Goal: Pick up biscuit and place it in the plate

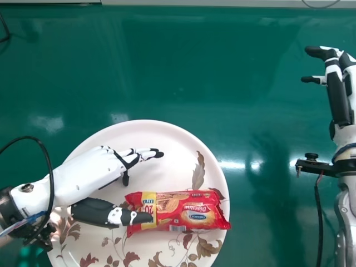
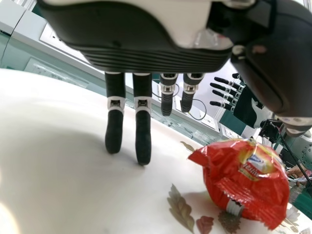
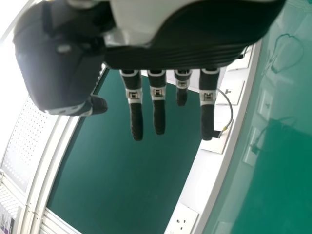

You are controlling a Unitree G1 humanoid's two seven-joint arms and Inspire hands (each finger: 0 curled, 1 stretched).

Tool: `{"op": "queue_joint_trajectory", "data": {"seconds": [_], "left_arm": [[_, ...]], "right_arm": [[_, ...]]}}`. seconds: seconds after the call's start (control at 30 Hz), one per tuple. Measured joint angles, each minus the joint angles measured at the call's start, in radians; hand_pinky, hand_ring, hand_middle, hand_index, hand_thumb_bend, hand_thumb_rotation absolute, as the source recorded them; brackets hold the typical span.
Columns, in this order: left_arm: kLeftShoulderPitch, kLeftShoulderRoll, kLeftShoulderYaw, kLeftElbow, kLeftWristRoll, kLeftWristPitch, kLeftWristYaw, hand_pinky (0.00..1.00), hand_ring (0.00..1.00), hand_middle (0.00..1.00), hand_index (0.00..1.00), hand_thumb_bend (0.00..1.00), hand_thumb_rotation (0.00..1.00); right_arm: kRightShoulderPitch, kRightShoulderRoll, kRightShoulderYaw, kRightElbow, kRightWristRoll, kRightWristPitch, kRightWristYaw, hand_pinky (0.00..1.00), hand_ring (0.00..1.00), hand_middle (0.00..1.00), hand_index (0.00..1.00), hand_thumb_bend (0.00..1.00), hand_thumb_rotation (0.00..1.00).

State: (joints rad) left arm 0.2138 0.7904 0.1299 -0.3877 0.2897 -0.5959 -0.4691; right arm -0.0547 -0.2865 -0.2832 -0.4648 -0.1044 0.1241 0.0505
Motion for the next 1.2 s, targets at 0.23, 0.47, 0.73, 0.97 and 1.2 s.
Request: {"op": "queue_joint_trajectory", "data": {"seconds": [0.23, 0.47, 0.73, 0.97, 1.2], "left_arm": [[-0.008, -0.001, 0.023, 0.02, 0.006, -0.022, 0.022, 1.0, 1.0, 1.0, 1.0, 1.0, 1.0], [-0.048, -0.095, 0.114, 0.087, 0.023, -0.019, 0.169, 1.0, 1.0, 1.0, 1.0, 0.93, 0.98], [-0.16, -0.189, 0.187, 0.201, -0.035, 0.048, 0.308, 1.0, 1.0, 1.0, 1.0, 0.85, 0.9], [-0.231, -0.214, 0.199, 0.311, -0.097, 0.086, 0.336, 0.98, 1.0, 1.0, 1.0, 0.89, 0.86], [-0.268, -0.257, 0.199, 0.387, -0.187, 0.128, 0.345, 0.87, 0.97, 0.97, 0.95, 0.9, 0.77]], "right_arm": [[-0.001, 0.0, 0.0, 0.007, -0.004, -0.001, -0.002, 0.58, 0.76, 0.79, 0.72, 0.39, 0.58], [-0.004, 0.0, -0.002, 0.007, -0.003, 0.0, -0.002, 0.56, 0.75, 0.78, 0.72, 0.39, 0.56], [-0.005, 0.0, -0.004, 0.008, -0.001, 0.0, -0.002, 0.56, 0.75, 0.79, 0.72, 0.38, 0.57], [-0.004, 0.0, -0.005, 0.008, 0.002, 0.0, -0.002, 0.57, 0.75, 0.79, 0.71, 0.4, 0.58], [-0.003, 0.0, -0.005, -0.007, 0.002, 0.013, -0.002, 0.57, 0.75, 0.79, 0.71, 0.41, 0.59]]}}
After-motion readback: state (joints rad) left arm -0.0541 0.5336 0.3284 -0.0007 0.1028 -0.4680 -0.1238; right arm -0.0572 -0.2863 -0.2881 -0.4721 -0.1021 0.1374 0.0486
